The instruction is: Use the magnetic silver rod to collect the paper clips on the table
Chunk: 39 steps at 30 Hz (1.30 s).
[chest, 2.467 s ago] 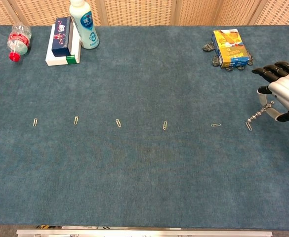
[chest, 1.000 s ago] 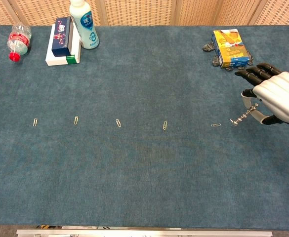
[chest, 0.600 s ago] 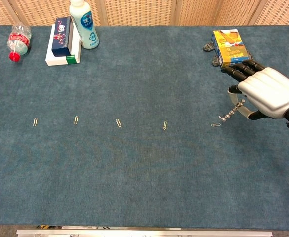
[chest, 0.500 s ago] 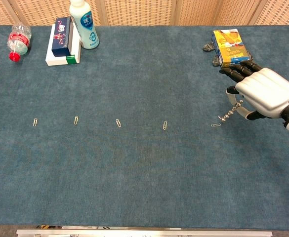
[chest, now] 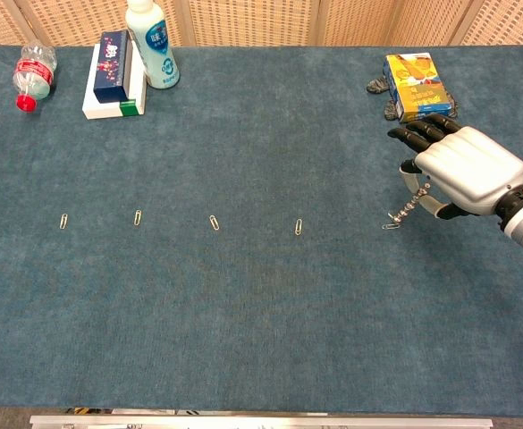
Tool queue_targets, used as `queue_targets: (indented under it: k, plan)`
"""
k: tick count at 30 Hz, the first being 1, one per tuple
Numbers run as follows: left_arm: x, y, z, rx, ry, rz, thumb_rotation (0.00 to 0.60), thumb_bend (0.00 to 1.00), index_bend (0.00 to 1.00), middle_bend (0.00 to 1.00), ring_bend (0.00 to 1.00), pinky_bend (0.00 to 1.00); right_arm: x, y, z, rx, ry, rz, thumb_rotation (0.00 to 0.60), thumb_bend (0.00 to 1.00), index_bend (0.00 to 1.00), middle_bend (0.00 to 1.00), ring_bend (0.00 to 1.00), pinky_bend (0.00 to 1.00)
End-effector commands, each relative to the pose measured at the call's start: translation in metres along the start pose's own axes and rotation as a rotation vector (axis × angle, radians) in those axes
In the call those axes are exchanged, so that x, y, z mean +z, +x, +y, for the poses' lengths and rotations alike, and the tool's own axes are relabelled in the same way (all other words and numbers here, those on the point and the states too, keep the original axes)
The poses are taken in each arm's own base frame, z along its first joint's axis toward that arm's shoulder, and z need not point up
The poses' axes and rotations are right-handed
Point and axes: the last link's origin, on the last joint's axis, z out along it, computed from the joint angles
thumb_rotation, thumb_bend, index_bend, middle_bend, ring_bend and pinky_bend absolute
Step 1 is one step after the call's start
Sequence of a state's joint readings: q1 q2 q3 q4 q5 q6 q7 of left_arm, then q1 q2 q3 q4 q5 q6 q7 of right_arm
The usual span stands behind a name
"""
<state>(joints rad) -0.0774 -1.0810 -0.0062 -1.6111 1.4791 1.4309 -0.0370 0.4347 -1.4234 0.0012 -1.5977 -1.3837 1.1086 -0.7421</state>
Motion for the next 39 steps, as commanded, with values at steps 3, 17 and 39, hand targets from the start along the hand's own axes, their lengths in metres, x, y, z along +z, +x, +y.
queue_targets:
  k: [3, 17, 39]
  plan:
    - [0.000, 0.000, 0.000, 0.000, -0.001, 0.001, 0.600, 0.17, 0.56, 0.50, 0.39, 0.41, 0.000, -0.002, -0.001, -0.002, 0.002, -0.006, 0.600, 0.36, 0.62, 0.07, 0.00, 0.00]
    - [-0.001, 0.001, 0.000, 0.001, 0.000, 0.004, 0.600, 0.17, 0.56, 0.50, 0.39, 0.41, 0.001, 0.003, -0.006, 0.004, 0.021, 0.010, 0.600, 0.36, 0.62, 0.07, 0.00, 0.00]
    - [-0.002, 0.009, -0.003, 0.004, 0.016, 0.054, 0.600, 0.17, 0.56, 0.50, 0.39, 0.41, 0.035, 0.036, -0.046, -0.015, 0.123, 0.083, 0.600, 0.36, 0.62, 0.07, 0.00, 0.00]
